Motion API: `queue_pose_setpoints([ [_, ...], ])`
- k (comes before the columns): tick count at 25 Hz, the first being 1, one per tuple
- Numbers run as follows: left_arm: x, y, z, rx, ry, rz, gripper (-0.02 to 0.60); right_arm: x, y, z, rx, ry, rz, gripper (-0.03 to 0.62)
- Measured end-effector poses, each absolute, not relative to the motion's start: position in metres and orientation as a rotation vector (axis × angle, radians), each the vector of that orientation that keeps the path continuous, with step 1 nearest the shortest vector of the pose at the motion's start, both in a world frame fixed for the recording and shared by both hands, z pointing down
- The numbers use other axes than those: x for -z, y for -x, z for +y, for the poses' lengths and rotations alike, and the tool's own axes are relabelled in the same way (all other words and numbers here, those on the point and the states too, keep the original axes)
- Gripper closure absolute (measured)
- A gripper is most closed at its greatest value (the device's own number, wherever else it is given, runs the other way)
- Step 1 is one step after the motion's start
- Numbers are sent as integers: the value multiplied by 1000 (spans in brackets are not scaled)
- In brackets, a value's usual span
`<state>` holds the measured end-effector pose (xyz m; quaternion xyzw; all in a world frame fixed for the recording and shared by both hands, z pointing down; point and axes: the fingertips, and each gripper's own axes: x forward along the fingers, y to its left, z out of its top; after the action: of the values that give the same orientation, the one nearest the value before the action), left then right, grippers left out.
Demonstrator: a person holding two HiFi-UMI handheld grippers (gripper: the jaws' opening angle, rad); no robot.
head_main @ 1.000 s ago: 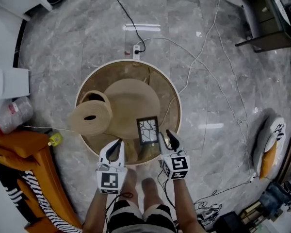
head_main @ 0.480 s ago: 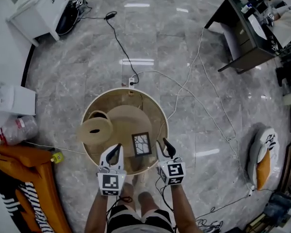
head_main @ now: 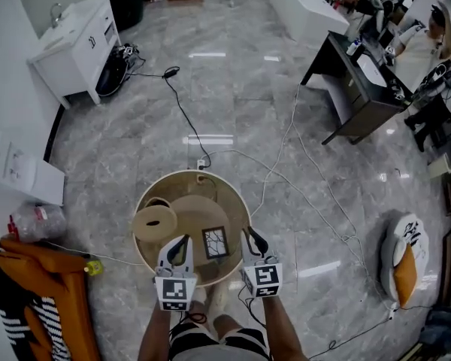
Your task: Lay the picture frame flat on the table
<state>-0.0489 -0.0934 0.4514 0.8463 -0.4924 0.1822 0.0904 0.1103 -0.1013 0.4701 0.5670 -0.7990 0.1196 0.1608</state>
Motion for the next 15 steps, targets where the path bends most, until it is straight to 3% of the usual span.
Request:
queue_pose_setpoints([
  [15, -342, 58, -3, -414, -2551, -1620, 565, -347, -114, -6, -148, -1677, -2402, 592],
])
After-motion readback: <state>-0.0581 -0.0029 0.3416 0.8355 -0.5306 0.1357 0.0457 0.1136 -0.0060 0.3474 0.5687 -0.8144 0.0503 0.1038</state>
